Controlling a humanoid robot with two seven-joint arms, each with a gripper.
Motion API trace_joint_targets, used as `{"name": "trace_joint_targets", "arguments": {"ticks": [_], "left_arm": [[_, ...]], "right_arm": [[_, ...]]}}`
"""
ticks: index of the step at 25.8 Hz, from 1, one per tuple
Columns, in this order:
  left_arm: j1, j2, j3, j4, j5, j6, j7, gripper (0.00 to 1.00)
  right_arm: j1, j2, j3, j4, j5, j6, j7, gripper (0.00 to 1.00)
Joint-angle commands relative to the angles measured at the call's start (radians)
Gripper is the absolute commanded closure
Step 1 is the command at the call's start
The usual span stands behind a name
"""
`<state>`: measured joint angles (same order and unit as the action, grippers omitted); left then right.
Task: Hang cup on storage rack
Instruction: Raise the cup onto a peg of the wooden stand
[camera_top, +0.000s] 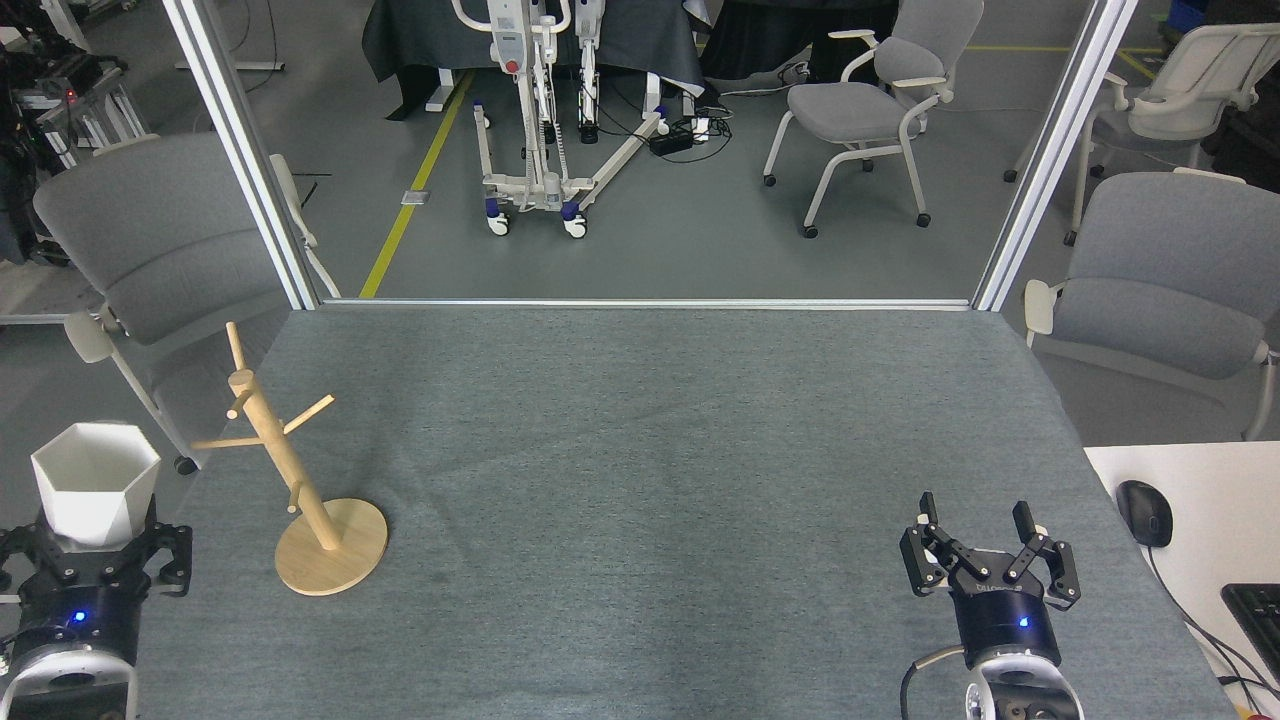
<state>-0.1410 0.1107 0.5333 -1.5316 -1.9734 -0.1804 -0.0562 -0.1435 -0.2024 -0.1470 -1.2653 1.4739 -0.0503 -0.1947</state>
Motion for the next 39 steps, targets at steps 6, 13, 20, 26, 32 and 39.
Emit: {"name": "trace_joint_targets", "arguments": {"ticks": [6, 13, 20, 26, 32, 39], "left_arm": [[-0.028, -0.039, -0.073, 0.004, -0.096, 0.001, -0.019, 1.0], [-0.023, -0.039, -0.096, 0.001, -0.124, 0.002, -0.019, 1.0], [-0.005, -0.043, -0.102, -0.007, -0.134, 0.002, -0.01, 1.0], [0.008, -0.046, -0.147, -0.002, -0.177, 0.004, -0.013, 1.0], [0.008, -0.066, -0.173, 0.007, -0.206, 0.004, -0.019, 1.0], [0.006, -0.085, -0.173, 0.024, -0.205, 0.006, -0.022, 0.22]], "right_arm": [[-0.004, 0.0, -0.009, 0.0, -0.001, 0.0, 0.001, 0.01], [-0.004, 0.0, -0.009, 0.001, -0.003, 0.0, 0.003, 0.01], [-0.004, -0.002, -0.009, 0.001, -0.003, 0.0, 0.004, 0.01], [0.001, 0.001, -0.008, 0.001, 0.0, 0.0, 0.003, 0.01], [0.002, 0.008, -0.006, 0.001, 0.003, 0.0, 0.004, 0.01], [-0.001, 0.009, -0.003, 0.001, 0.003, 0.0, 0.004, 0.01]]}}
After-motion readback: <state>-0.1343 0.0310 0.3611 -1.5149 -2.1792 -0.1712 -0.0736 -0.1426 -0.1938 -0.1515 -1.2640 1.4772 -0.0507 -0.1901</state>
